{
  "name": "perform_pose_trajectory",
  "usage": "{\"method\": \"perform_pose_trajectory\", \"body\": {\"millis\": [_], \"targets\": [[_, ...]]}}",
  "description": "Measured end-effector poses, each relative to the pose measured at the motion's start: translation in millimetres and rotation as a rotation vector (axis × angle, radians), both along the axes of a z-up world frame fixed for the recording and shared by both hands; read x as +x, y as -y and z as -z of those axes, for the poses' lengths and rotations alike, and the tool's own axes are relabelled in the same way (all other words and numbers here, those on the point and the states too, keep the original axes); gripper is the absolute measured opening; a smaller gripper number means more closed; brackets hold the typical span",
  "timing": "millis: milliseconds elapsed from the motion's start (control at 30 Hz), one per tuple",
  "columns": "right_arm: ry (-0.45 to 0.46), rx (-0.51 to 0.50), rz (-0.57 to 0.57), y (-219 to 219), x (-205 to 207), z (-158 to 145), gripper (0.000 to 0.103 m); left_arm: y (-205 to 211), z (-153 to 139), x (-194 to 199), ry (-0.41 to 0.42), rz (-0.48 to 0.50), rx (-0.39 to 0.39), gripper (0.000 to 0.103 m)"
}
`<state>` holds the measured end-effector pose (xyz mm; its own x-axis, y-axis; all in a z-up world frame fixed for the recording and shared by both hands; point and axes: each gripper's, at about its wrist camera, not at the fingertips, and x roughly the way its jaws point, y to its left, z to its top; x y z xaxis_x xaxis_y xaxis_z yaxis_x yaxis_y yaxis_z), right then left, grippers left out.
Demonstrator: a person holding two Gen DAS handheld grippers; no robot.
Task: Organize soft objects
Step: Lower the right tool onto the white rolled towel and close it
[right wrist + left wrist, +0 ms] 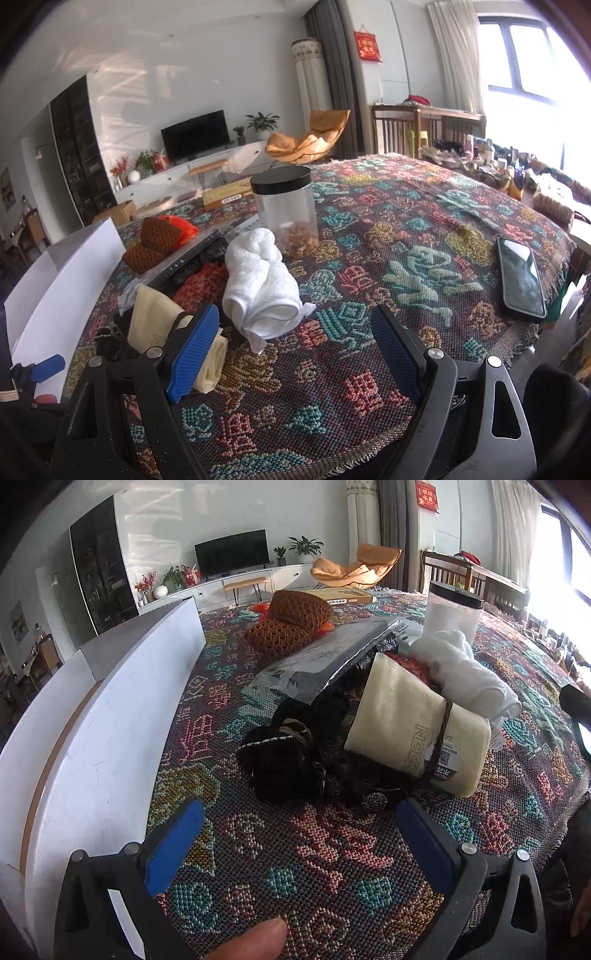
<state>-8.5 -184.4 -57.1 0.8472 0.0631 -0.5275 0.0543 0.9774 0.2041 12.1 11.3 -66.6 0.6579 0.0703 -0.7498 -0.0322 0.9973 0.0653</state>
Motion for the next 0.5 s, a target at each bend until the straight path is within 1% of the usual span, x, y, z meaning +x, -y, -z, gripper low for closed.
{"method": "perform_pose_trajectory", "body": {"millis": [100, 200, 300, 400, 467, 500], "targets": [[-0.012, 0.105, -0.004, 17.0, -1.1, 4.3, 0.087, -5.5, 13.2, 6.5, -0.048, 0.004, -0.022, 0.103], [-0.048, 0.189, -0.082, 21.4, 2.7, 10.2, 0.087, -8.5, 23.5, 12.3, -0.073, 0.008, -0.009, 0.103], [-0.064, 0.188, -0.129, 13.5, 2.8, 10.7, 0.087, -12.9, 35.0, 18.5, -0.106, 0.005, -0.008, 0.103], [-0.069, 0.169, -0.142, 8.0, 2.7, 9.9, 0.087, -21.0, 40.5, 21.1, -0.116, -0.001, -0.070, 0.103], [-0.095, 0.170, -0.154, 6.4, 7.6, 12.0, 0.087, -22.2, 41.7, 22.3, -0.110, 0.008, -0.067, 0.103], [-0.124, 0.177, -0.168, 6.3, 14.0, 13.4, 0.087, -22.0, 41.8, 21.7, -0.105, 0.014, -0.064, 0.103]]}}
